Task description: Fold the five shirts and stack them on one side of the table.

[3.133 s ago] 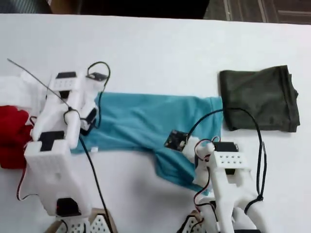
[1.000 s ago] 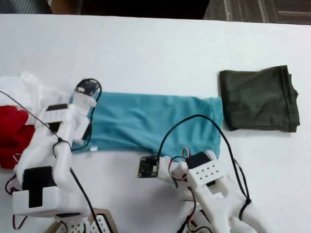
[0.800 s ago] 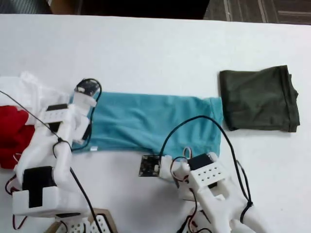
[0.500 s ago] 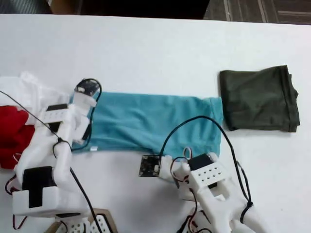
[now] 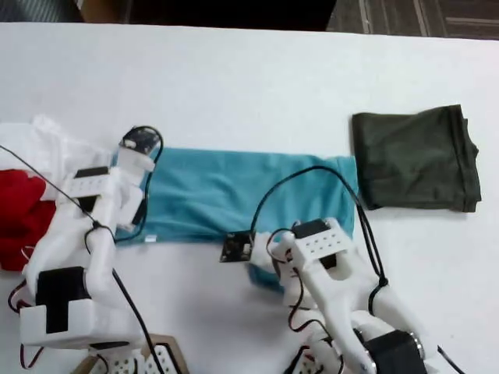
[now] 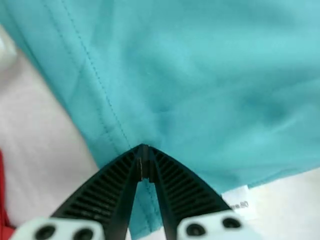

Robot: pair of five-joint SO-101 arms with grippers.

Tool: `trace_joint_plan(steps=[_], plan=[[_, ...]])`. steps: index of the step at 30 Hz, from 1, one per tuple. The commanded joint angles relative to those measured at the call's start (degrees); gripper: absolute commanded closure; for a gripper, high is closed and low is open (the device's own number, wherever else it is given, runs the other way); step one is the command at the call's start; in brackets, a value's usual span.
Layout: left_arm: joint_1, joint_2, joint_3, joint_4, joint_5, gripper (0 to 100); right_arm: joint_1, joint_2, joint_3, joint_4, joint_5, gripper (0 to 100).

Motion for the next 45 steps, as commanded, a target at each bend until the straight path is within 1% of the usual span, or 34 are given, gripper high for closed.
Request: trace_joint_plan(steps=[1,3,5,7,10,12,18,22,25,29,34,36,38,41,45], plan=[[-0.70,0.18,-0.75,-0.44,0.70,97,1.63,2.95,-0.35,-1.19,-0.62,88.5],[-0.70,0.18,-0.75,-0.44,0.62,97,1.63,2.95,-0.35,-1.19,-0.70,99.0],[-0.70,0.18,-0.75,-0.44,0.53,97,1.63,2.95,-0.35,-1.19,-0.70,96.1],[-0.70,0.18,-0.75,-0.53,0.53,97,1.63,2.95,-0.97,-1.27,-0.70,98.1],[-0.70,0.18,-0.75,-0.62,0.44,97,1.63,2.95,-3.43,-0.84,-0.62,97.8],[-0.70,0.18,-0.75,-0.62,0.44,97,1.54,2.95,-6.15,1.63,-0.53,97.8],[-0.70,0.18,-0.75,-0.62,0.44,97,1.63,2.95,-22.15,13.85,-0.35,97.8],[-0.70,0.18,-0.75,-0.62,0.44,97,1.63,3.38,-33.85,20.09,-0.26,97.8],[-0.70,0.18,-0.75,-0.62,0.44,97,1.63,3.47,-40.35,22.29,-0.26,97.8],[-0.70,0.18,-0.75,-0.62,0.44,97,1.71,4.70,-46.77,22.55,-0.26,97.9],[-0.70,0.18,-0.75,-0.62,0.44,97,3.21,13.49,-58.46,24.57,-0.26,97.9],[-0.70,0.18,-0.75,-0.53,0.44,97,5.14,18.51,-65.76,25.98,-0.09,97.9],[-0.70,0.18,-0.75,-0.53,0.44,97,6.64,24.40,-73.76,28.18,1.76,97.9],[-0.70,0.18,-0.75,-0.53,0.44,97,7.60,33.80,-85.54,31.69,2.46,97.9],[-0.70,0.18,-0.75,-0.53,0.44,97,8.31,43.65,-97.05,32.66,2.37,97.9]])
